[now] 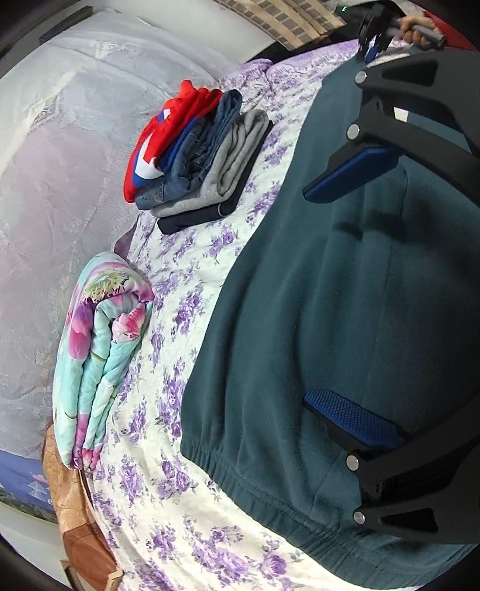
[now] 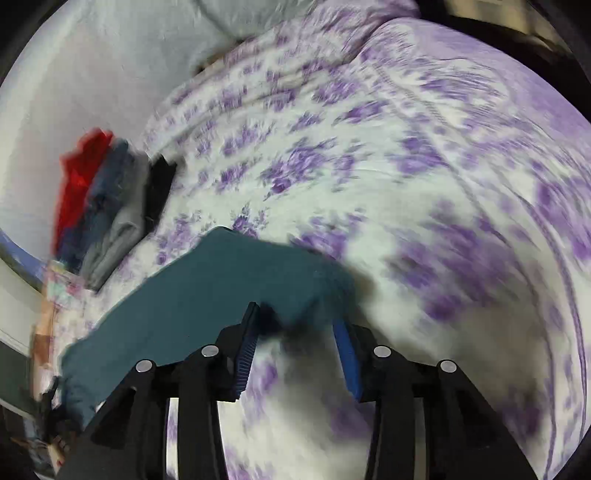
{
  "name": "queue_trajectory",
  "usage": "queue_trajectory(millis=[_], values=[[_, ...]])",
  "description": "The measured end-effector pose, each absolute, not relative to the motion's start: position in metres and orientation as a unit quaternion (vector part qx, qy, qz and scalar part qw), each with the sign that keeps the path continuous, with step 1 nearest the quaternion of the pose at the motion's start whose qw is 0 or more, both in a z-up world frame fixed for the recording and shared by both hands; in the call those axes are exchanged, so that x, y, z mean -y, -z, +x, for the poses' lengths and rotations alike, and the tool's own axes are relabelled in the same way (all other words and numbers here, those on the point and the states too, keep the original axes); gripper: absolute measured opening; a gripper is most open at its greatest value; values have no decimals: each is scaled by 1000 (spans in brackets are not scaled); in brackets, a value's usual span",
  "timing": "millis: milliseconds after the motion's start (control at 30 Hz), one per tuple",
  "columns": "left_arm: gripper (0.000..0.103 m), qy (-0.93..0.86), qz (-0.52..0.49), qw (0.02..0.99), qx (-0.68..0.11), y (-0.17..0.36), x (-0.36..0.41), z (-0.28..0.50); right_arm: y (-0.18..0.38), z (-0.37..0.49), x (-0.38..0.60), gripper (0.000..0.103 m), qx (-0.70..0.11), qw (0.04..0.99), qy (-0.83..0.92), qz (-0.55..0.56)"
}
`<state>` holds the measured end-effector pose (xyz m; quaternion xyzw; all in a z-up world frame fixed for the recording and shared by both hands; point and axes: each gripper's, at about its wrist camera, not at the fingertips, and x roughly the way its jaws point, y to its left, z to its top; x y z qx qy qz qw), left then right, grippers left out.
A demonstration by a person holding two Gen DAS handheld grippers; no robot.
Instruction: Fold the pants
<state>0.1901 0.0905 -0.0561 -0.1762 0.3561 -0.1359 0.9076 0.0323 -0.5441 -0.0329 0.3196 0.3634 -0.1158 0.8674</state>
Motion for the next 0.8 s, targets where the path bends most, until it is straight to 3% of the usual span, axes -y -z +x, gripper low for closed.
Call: queue_trajectory(millis=[100,200,300,367,400,467,533,567,633,733,800], values=[[99,135,-176,908,-355,57,-91,190,11,14,547,43,-303,883,122,337],[99,135,-177,908,-355,57,-91,190,-5,39,526,43,-299,895,81,321],[99,137,-176,905,-361,56,-92,191,-3,79,492,47,-327,891,20,313],[99,136,-168,903,-370,54,-95,191,13,112,469,58,-368,875,-24,314],[99,134,-161,903,-376,53,-97,190,27,128,464,59,-393,864,-34,314],[99,136,-150,896,-395,53,-107,185,53,130,470,56,-410,851,-12,328],[98,159,-150,888,-405,51,-121,174,64,117,487,42,-377,851,-23,366],[97,173,-151,883,-409,49,-131,164,66,110,495,40,-373,844,-26,384],[93,171,-154,885,-406,41,-149,143,63,100,504,41,-363,846,-18,389],[99,104,-135,912,-373,24,-170,117,63,99,498,42,-363,862,-13,354],[99,88,-142,915,-368,19,-183,102,59,100,484,50,-366,876,-8,316]])
